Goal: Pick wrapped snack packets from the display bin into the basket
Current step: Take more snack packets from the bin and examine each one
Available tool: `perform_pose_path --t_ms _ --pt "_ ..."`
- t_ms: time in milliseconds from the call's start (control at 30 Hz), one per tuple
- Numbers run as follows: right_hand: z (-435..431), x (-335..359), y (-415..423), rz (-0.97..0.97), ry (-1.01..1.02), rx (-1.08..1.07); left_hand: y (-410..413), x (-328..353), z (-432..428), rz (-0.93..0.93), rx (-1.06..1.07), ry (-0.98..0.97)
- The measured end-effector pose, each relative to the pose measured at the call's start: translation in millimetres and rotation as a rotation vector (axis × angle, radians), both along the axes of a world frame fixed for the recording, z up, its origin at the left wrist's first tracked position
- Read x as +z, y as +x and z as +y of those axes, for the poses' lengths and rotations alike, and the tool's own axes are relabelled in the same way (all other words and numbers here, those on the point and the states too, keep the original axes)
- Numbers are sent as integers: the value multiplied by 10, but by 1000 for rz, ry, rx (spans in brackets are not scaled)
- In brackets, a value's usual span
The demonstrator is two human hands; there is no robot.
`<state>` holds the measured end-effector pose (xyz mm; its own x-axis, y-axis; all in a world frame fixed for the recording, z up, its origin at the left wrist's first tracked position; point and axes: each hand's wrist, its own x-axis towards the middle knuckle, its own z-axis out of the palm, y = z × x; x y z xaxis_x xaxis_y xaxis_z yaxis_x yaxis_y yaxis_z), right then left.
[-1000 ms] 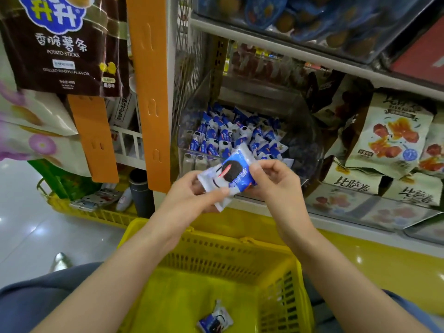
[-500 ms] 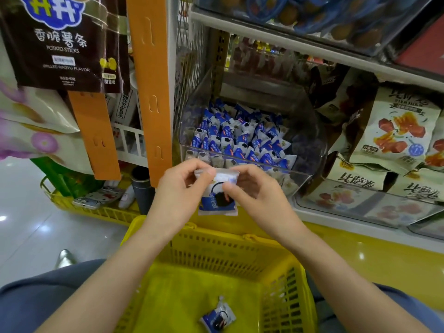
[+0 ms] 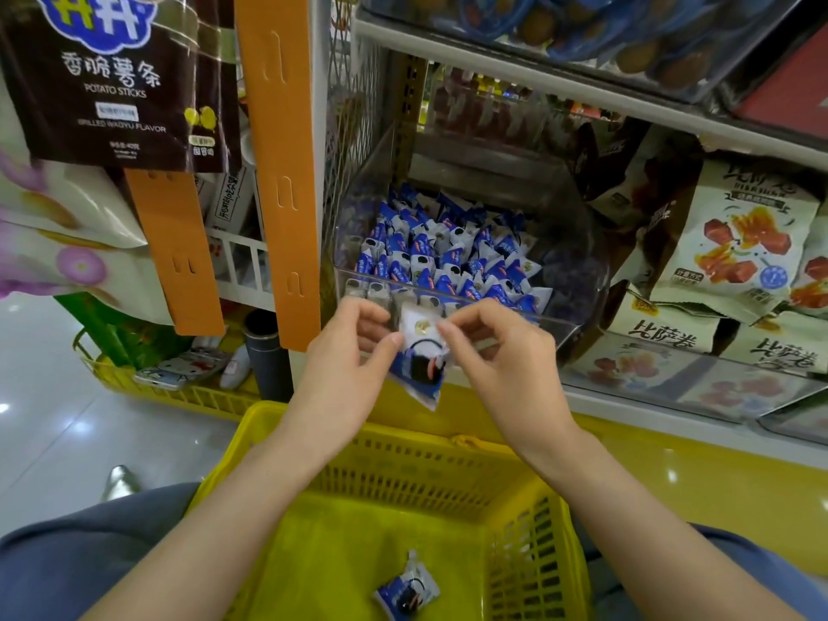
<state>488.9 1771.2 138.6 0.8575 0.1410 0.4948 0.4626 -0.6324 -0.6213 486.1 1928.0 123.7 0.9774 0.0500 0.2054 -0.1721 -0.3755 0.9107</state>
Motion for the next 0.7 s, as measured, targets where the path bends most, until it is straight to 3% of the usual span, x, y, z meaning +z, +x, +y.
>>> perform_pose_path --t_ms 133,233,367,567,700 --pt "-12 37 42 26 229 -106 -19 18 -1 38 -27 43" --pt "15 40 14 -9 231 -21 -20 89 -25 243 -98 -273" --pt "54 -17 -26 -100 15 143 8 148 24 412 -185 -664" --pt "62 -50 -30 -289 -292 217 -13 122 25 317 -125 -604" --pt "114 -8 -72 -81 18 109 -2 117 13 270 -105 -521"
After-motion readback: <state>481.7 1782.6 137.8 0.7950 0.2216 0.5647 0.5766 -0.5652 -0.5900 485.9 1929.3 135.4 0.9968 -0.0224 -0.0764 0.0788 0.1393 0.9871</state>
